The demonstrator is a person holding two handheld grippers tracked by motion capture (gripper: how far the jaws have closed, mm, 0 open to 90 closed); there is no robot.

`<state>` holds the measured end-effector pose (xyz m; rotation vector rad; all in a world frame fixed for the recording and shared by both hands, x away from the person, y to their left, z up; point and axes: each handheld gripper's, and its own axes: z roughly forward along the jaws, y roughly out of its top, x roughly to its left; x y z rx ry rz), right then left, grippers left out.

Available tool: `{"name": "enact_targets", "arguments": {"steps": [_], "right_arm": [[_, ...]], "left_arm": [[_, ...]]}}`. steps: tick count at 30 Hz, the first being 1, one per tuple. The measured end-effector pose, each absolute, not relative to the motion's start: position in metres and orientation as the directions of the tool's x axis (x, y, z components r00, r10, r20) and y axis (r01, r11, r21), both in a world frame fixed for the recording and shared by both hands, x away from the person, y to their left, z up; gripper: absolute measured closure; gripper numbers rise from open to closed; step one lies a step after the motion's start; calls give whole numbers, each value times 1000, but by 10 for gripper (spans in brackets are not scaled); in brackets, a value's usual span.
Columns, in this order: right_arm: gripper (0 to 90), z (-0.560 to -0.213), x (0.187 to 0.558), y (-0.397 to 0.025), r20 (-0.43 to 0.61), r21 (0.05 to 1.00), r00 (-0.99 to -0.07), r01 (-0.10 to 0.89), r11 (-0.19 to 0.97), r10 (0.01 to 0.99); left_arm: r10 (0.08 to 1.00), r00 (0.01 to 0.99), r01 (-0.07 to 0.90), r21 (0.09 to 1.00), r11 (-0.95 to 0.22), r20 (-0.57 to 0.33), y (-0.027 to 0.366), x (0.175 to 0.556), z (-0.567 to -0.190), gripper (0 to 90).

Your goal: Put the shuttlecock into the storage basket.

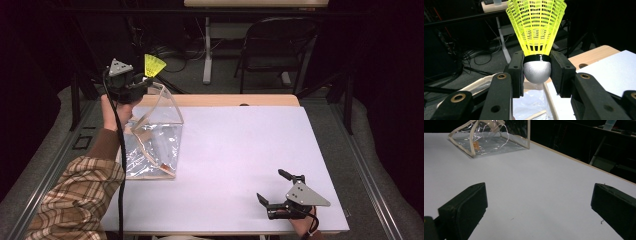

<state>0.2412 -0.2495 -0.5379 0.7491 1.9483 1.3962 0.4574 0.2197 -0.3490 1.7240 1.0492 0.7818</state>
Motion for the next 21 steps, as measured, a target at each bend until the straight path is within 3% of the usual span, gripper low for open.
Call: {"name": "enact_targets", "arguments": {"steps": [21], "right_arm": [[3,-538,240,-250,-159,955,-646,92,283,747]], "left_arm": [[918,395,302,939,-164,33,243,449,-346,647]]}}
